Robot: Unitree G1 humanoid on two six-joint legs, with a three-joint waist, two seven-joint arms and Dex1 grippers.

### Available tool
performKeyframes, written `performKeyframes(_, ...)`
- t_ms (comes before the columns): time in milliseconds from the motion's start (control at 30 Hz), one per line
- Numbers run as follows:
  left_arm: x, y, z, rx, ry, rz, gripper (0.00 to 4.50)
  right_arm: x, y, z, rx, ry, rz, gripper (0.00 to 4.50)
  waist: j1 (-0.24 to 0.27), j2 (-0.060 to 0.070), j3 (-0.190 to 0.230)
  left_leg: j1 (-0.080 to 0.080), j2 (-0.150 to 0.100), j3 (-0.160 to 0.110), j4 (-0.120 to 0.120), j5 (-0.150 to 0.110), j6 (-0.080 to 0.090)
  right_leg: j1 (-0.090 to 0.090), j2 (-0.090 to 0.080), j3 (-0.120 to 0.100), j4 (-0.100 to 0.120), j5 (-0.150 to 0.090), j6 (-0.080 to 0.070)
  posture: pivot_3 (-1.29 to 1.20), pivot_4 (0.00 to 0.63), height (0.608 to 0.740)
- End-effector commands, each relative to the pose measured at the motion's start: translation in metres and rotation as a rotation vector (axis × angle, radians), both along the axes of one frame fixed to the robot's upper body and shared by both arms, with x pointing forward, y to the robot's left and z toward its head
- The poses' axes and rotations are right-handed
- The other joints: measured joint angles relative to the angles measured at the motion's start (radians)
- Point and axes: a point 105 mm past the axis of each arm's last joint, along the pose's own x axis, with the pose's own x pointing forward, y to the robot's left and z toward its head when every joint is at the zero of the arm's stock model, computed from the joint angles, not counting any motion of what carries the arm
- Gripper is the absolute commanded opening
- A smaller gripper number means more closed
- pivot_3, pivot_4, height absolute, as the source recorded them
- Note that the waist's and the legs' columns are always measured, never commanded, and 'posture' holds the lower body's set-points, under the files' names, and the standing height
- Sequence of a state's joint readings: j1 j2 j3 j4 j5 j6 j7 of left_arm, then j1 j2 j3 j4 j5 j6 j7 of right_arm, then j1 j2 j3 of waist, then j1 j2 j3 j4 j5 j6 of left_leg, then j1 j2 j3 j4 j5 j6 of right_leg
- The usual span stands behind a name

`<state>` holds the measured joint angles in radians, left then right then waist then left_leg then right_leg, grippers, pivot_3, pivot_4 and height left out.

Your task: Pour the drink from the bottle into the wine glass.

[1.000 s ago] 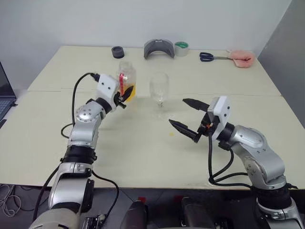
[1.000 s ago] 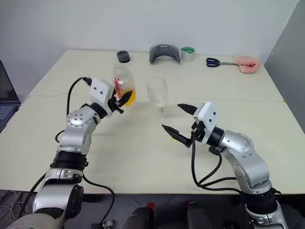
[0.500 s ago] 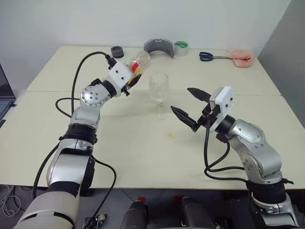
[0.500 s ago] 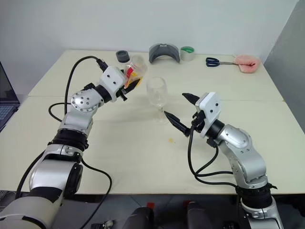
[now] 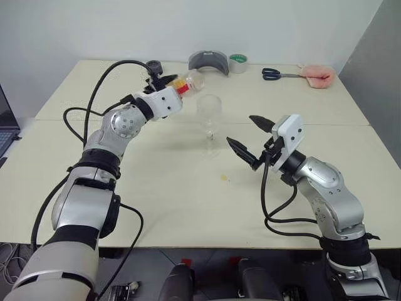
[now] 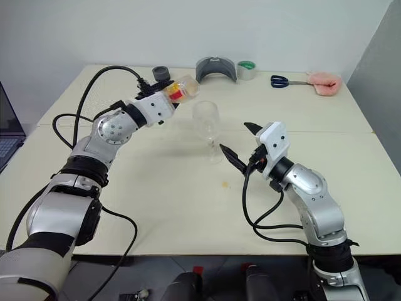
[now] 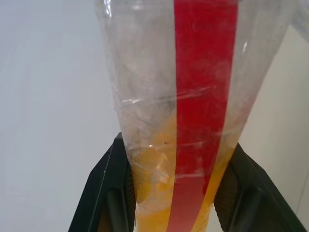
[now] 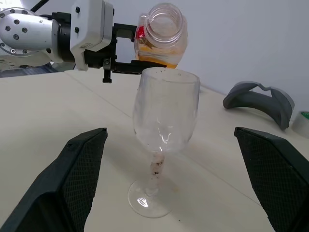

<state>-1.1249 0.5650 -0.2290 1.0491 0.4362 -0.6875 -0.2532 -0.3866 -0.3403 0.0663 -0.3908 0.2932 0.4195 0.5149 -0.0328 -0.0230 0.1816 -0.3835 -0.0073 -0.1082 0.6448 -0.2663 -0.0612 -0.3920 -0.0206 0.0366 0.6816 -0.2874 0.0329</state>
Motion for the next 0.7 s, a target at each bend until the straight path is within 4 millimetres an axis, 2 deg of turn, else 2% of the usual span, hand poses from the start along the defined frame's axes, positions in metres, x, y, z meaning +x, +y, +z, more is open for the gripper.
performKeyframes(33,-0.004,-0.002,0.028,0.023,-0.118,-0.009,1.67,-0.004,0.003,0.015,0.010,-0.073,0.009,4.50,0.000,0.000,0.000,0.000,0.000,0.000,0.000,0.000,0.000,0.000,0.000,0.000,0.000,0.000,0.000,0.00,0.150,0.740)
performKeyframes(700,-0.001,0.005,0.042,0.192,-0.273,0.062,1.67,-0.002,0.004,0.014,0.000,-0.075,0.023,4.50,-0.001,0.000,0.000,-0.002,0.000,0.001,0.000,0.000,0.000,-0.003,0.000,0.000,0.001,0.000,0.000,0.00,0.150,0.740)
